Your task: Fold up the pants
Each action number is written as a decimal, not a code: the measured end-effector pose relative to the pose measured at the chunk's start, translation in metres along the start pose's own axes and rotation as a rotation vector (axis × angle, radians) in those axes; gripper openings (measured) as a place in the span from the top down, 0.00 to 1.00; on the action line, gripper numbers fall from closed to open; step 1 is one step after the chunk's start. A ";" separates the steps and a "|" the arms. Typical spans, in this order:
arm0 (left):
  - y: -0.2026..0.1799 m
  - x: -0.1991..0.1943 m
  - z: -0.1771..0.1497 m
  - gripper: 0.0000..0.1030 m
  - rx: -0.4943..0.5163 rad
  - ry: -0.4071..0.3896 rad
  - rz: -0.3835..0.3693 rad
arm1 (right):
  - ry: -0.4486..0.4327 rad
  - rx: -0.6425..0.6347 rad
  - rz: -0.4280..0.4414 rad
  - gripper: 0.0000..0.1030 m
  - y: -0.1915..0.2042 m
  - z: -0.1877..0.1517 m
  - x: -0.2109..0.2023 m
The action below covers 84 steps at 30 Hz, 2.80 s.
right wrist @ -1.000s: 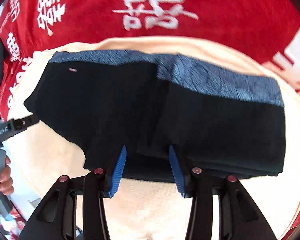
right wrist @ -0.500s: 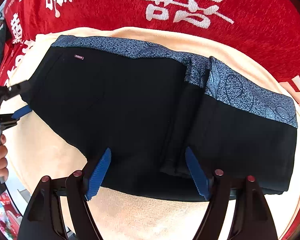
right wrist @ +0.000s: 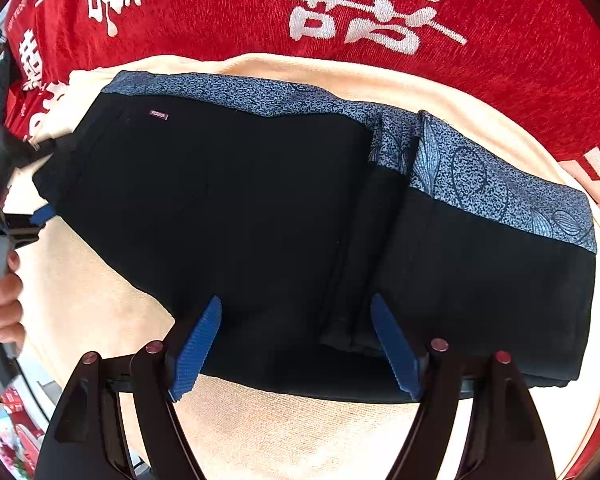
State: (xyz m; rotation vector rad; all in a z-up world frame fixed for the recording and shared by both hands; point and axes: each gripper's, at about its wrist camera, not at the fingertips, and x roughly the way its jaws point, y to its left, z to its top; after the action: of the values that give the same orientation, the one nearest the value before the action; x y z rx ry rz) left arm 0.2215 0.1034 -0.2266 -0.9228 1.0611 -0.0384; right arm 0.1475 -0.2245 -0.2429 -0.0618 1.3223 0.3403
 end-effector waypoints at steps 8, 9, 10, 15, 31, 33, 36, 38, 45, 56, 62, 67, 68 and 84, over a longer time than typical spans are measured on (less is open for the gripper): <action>0.000 0.023 0.000 0.02 -0.004 0.008 0.099 | -0.003 -0.007 0.031 0.21 -0.004 0.000 -0.002; -0.003 0.022 0.000 0.13 0.009 -0.003 0.129 | 0.005 -0.011 0.033 0.21 -0.004 0.001 -0.003; -0.008 0.022 0.000 0.25 0.031 -0.010 0.167 | 0.015 -0.014 0.039 0.21 -0.004 0.003 -0.006; -0.048 0.027 -0.016 0.67 0.398 -0.037 0.443 | -0.006 0.050 0.153 0.21 -0.015 0.033 -0.046; -0.106 0.028 -0.082 0.67 0.912 -0.142 0.582 | 0.386 -0.365 0.437 0.03 0.187 0.208 -0.012; -0.105 0.028 -0.084 0.67 0.913 -0.147 0.583 | 0.414 -0.441 0.360 0.03 0.206 0.202 0.002; -0.110 0.028 -0.084 0.67 0.919 -0.143 0.575 | 0.476 -0.453 0.274 0.31 0.205 0.196 0.023; -0.113 0.028 -0.084 0.67 0.912 -0.115 0.566 | 0.464 -0.362 0.325 0.81 0.185 0.198 0.021; -0.172 0.004 -0.110 0.67 1.037 -0.139 0.471 | 0.249 -0.202 0.504 0.81 0.098 0.181 -0.053; -0.295 0.002 -0.204 0.67 1.320 -0.047 0.278 | -0.130 0.155 0.708 0.81 -0.094 0.086 -0.141; -0.334 0.056 -0.280 0.67 1.433 0.085 0.207 | -0.195 0.375 0.740 0.81 -0.201 0.010 -0.121; -0.322 0.115 -0.330 0.67 1.474 0.228 0.266 | -0.126 0.552 0.720 0.81 -0.267 -0.037 -0.058; -0.318 0.124 -0.334 0.67 1.474 0.257 0.295 | -0.098 0.585 0.723 0.80 -0.273 -0.044 -0.041; -0.305 0.075 -0.301 0.24 1.316 0.365 0.336 | -0.082 0.497 0.567 0.79 -0.275 -0.036 -0.047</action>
State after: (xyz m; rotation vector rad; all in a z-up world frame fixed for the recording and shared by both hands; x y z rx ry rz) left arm 0.1500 -0.3142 -0.1279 0.4707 1.2084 -0.5703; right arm 0.1807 -0.5034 -0.2482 0.7477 1.2934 0.4745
